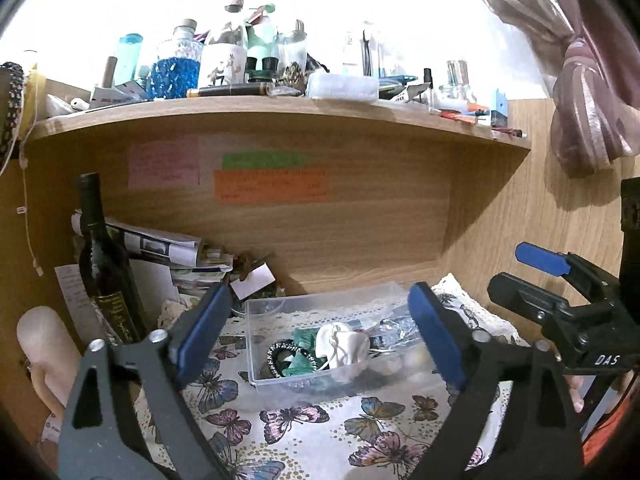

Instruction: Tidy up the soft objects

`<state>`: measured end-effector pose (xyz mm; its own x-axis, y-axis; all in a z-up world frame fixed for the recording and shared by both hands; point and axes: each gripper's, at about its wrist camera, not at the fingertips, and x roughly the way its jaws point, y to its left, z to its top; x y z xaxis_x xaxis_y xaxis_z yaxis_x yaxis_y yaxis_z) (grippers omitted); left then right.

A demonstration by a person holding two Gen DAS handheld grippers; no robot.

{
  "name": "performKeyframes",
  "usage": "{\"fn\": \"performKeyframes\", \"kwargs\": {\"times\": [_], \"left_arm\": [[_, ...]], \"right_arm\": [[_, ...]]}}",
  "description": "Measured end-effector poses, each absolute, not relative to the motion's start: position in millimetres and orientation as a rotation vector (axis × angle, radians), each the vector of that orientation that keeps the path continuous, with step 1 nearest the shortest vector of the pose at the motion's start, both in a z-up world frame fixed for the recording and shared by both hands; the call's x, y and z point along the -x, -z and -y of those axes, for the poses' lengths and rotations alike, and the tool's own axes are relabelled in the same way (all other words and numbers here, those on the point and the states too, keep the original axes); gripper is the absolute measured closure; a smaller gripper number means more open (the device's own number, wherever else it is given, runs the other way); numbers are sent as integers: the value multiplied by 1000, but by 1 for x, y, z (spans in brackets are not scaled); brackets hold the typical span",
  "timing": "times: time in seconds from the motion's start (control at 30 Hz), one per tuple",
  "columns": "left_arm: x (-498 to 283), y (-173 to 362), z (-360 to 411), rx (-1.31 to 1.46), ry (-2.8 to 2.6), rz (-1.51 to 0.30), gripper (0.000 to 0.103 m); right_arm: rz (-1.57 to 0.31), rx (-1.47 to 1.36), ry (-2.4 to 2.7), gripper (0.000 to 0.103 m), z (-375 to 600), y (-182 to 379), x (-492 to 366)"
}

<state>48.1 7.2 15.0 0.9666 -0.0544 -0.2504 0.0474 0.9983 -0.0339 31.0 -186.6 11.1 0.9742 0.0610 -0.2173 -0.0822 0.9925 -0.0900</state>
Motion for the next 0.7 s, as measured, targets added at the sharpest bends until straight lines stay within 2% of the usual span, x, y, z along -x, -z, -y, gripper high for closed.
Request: {"fn": "performKeyframes", "kwargs": {"times": [0.1, 0.7], "left_arm": [[-41, -16, -7, 35, 50, -242, 1], [-33, -14, -4, 28, 48, -235, 0]], "right_arm": [[-204, 78, -77, 0, 189, -12, -25], [-201, 54, -76, 0, 192, -11, -20]]}}
